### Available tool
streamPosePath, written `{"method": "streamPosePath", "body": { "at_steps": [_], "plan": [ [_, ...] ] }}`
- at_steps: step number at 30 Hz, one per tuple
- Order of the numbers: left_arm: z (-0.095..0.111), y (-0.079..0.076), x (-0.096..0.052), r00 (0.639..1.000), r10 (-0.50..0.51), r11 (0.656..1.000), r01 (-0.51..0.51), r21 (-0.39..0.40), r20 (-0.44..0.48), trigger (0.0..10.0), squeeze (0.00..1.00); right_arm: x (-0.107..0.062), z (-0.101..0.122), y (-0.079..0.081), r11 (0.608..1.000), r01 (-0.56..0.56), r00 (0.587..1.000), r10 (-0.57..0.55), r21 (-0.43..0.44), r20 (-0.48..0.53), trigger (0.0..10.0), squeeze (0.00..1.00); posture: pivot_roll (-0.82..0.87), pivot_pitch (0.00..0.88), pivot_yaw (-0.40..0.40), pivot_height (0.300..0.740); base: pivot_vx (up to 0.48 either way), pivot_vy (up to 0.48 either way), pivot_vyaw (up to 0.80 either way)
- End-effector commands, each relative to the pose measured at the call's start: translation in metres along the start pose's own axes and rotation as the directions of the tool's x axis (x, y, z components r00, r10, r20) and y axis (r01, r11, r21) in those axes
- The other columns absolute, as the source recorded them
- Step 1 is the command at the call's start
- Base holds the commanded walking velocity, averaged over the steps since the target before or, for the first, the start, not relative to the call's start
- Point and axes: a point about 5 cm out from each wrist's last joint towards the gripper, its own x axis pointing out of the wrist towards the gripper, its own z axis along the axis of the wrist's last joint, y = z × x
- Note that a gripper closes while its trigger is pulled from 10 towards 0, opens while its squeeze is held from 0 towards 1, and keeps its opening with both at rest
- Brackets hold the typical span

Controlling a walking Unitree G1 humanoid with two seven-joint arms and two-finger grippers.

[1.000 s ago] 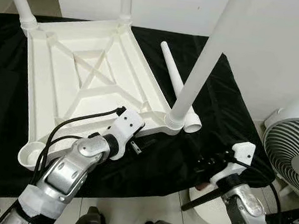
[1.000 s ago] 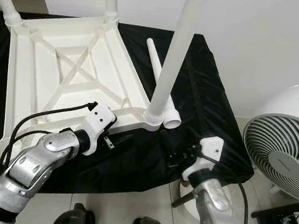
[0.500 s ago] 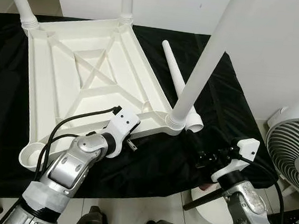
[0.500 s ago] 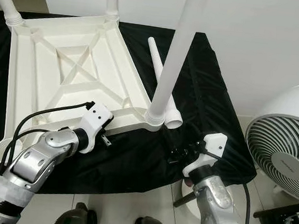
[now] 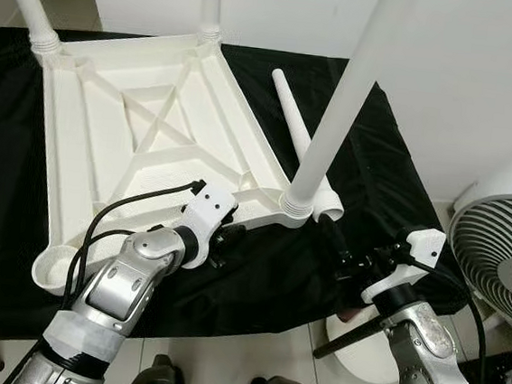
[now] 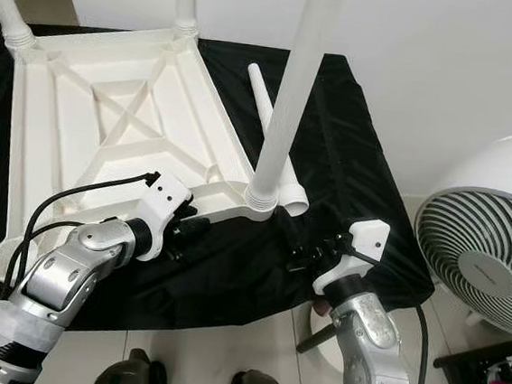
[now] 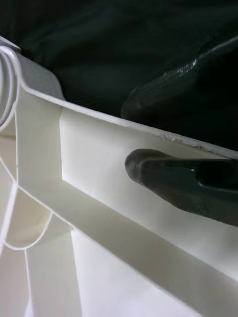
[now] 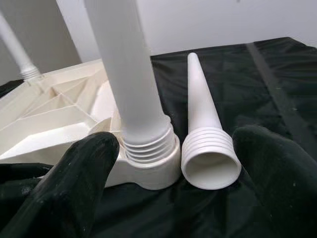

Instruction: Building children table

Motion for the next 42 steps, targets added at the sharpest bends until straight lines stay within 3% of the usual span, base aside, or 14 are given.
{"method": "streamPosePath", "body": {
  "at_steps": [1,10,11,12,13,17,18,24,25,34,35,39,40,42],
  "plan": [
    [-0.021,0.023,-0.007,0.965,0.242,0.97,-0.244,-0.003,-0.103,0.0,0.0,0.0,-0.003,-0.003,1.0,0.008,1.0,-0.008,0.0,-0.023,10.0,0.0,-0.05,0.079,-0.015,0.74,0.0,0.0,0.0],
    [-0.019,0.028,-0.007,0.957,0.273,0.961,-0.275,-0.012,-0.099,0.0,0.0,0.003,-0.003,-0.002,1.0,0.007,1.0,-0.007,0.0,-0.021,10.0,0.0,-0.05,0.079,-0.015,0.74,0.0,0.0,0.0],
    [-0.017,0.025,-0.006,0.961,0.262,0.964,-0.264,-0.014,-0.092,5.7,0.0,0.004,-0.004,0.0,1.0,0.004,1.0,-0.004,0.001,-0.021,10.0,0.0,-0.05,0.082,-0.015,0.74,0.0,0.0,0.0],
    [-0.017,0.025,-0.006,0.961,0.262,0.964,-0.264,-0.014,-0.092,5.7,0.0,0.004,-0.004,0.0,1.0,0.004,1.0,-0.004,0.001,-0.021,10.0,0.0,-0.05,0.082,-0.015,0.74,0.0,0.0,0.0],
    [-0.016,0.022,-0.005,0.965,0.247,0.969,-0.248,-0.003,-0.085,10.0,0.0,0.004,-0.004,0.001,1.0,0.002,1.0,-0.002,0.0,-0.021,10.0,0.0,-0.05,0.083,-0.013,0.74,0.0,0.0,0.0],
    [-0.014,0.017,-0.003,0.973,0.217,0.976,-0.217,0.004,-0.075,10.0,0.0,0.005,-0.004,0.001,1.0,0.0,1.0,0.001,0.003,-0.022,10.0,0.0,-0.05,0.083,-0.013,0.74,0.0,0.0,0.0],
    [-0.012,0.013,-0.003,0.982,0.18,0.984,-0.179,0.016,-0.053,10.0,0.0,0.005,-0.004,0.002,1.0,-0.013,1.0,0.013,0.018,-0.019,10.0,1.0,-0.05,0.082,-0.013,0.74,0.0,0.0,0.0],
    [-0.008,0.007,-0.003,0.991,0.126,0.992,-0.125,0.026,-0.035,10.0,0.04,0.006,-0.004,0.002,1.0,-0.011,1.0,0.011,0.006,-0.02,10.0,1.0,-0.05,0.079,-0.013,0.74,0.0,0.0,0.0],
    [-0.008,0.005,-0.003,0.992,0.12,0.992,-0.118,0.034,-0.034,10.0,0.0,0.007,-0.004,0.002,1.0,-0.011,1.0,0.011,0.003,-0.02,10.0,0.0,-0.05,0.078,-0.013,0.74,0.0,0.0,0.0],
    [-0.007,0.001,-0.003,0.995,0.096,0.995,-0.096,0.026,-0.019,10.0,0.0,0.009,-0.004,0.005,1.0,-0.022,1.0,0.022,0.004,-0.019,10.0,0.0,-0.05,0.076,-0.012,0.74,0.0,0.0,0.0],
    [-0.006,0.001,-0.004,0.996,0.088,0.996,-0.087,0.021,-0.013,10.0,1.0,0.009,-0.004,0.005,1.0,-0.024,1.0,0.024,0.003,-0.019,10.0,0.0,-0.05,0.076,-0.012,0.74,0.0,0.0,0.0],
    [-0.006,0.002,-0.005,0.995,0.093,0.995,-0.092,0.029,-0.021,10.0,1.0,0.01,-0.004,0.005,1.0,-0.025,1.0,0.025,-0.001,-0.016,10.0,0.0,-0.05,0.078,-0.012,0.74,0.0,0.0,0.0],
    [-0.005,0.002,-0.005,0.995,0.093,0.995,-0.092,0.039,-0.02,10.0,0.17,0.01,-0.004,0.005,1.0,-0.025,1.0,0.025,-0.002,-0.016,10.0,0.0,-0.05,0.078,-0.012,0.74,0.0,0.0,0.0],
    [-0.004,0.002,-0.005,0.996,0.091,0.995,-0.09,0.046,-0.018,10.0,0.0,0.01,-0.004,0.005,1.0,-0.025,1.0,0.025,-0.004,-0.016,10.0,0.0,-0.05,0.078,-0.012,0.74,0.0,0.0,0.0]
  ]
}}
